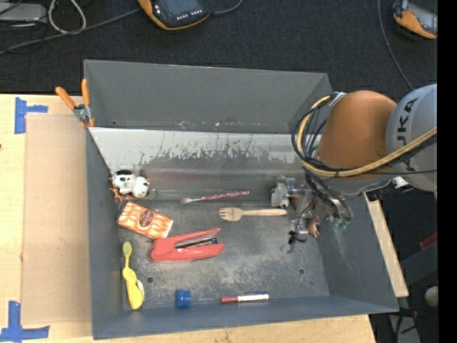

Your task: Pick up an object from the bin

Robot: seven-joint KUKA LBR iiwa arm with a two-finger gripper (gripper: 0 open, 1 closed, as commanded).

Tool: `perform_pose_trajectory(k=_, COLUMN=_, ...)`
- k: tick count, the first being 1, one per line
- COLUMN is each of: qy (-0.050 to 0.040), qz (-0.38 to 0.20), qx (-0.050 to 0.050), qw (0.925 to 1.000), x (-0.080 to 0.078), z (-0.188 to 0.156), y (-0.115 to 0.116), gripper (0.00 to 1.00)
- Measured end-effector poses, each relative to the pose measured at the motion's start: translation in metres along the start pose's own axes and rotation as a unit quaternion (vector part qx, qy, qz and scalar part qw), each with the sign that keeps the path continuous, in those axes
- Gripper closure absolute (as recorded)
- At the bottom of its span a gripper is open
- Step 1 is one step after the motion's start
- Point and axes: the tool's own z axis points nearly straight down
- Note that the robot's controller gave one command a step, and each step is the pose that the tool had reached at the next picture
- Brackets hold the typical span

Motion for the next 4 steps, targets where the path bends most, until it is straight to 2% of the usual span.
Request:
perform_pose_trajectory(k=1, qy=-0.0035, qz=-0.001, qx=0.000, qw=1.0000, x=-0.002, z=-0.004, y=0.000, gripper=0.00)
perform_pose_trajectory(k=2, qy=-0.0078, qz=0.023, qx=0.000, qw=0.9997, x=-0.053, z=0.078, y=-0.046, gripper=0.00)
perform_pose_trajectory(k=3, qy=-0.0073, qz=0.026, qx=-0.001, qw=0.9996, x=-0.059, z=0.052, y=-0.048, gripper=0.00)
perform_pose_trajectory(k=4, qy=-0.0087, qz=0.174, qx=-0.004, qw=0.9847, x=-0.061, z=0.051, y=-0.030, gripper=0.00)
